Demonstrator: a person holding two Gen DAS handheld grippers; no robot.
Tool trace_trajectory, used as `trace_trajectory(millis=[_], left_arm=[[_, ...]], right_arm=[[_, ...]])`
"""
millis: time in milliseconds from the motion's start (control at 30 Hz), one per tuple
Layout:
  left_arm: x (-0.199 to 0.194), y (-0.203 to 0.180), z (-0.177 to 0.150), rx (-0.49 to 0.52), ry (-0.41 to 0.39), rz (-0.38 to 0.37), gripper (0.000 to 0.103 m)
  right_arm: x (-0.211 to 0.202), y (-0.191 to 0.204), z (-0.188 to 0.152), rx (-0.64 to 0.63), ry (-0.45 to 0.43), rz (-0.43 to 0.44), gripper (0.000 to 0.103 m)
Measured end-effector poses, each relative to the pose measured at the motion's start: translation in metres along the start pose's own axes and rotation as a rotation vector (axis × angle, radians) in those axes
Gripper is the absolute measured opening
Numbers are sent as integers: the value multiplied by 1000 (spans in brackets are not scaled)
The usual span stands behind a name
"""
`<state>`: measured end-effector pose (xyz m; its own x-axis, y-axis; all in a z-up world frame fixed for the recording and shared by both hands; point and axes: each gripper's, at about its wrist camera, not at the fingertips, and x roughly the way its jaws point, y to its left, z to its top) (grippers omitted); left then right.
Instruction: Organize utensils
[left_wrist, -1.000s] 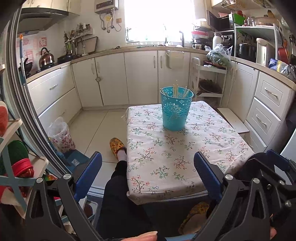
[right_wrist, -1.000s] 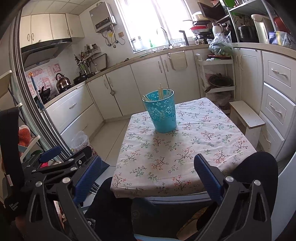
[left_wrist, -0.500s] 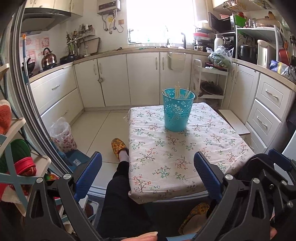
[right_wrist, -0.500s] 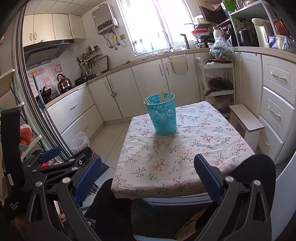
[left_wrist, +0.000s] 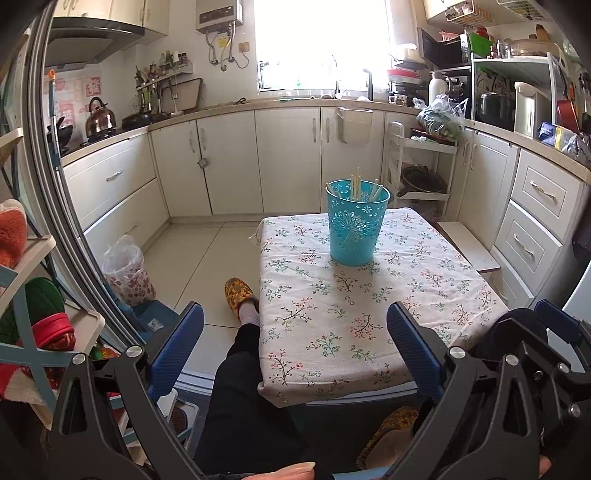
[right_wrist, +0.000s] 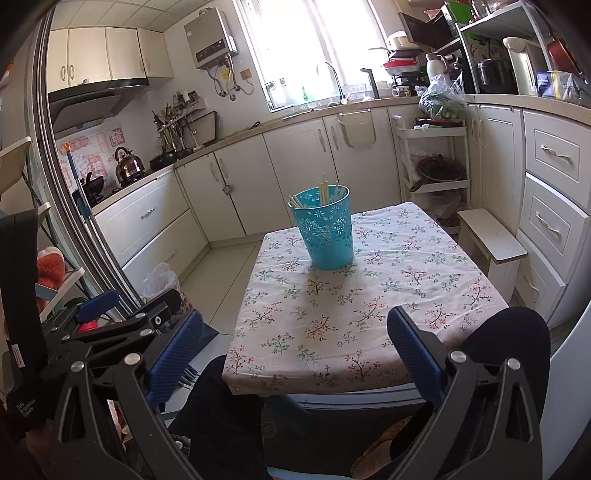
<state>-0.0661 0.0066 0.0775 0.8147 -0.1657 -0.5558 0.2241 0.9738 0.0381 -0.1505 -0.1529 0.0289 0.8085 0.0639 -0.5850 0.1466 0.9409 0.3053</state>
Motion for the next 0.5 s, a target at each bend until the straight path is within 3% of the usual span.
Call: trace_trajectory(millis=[500], left_arm=[[-3, -1, 0, 7, -5, 16, 95]], right_arm=[[-6, -1, 2, -7, -12, 1, 96]])
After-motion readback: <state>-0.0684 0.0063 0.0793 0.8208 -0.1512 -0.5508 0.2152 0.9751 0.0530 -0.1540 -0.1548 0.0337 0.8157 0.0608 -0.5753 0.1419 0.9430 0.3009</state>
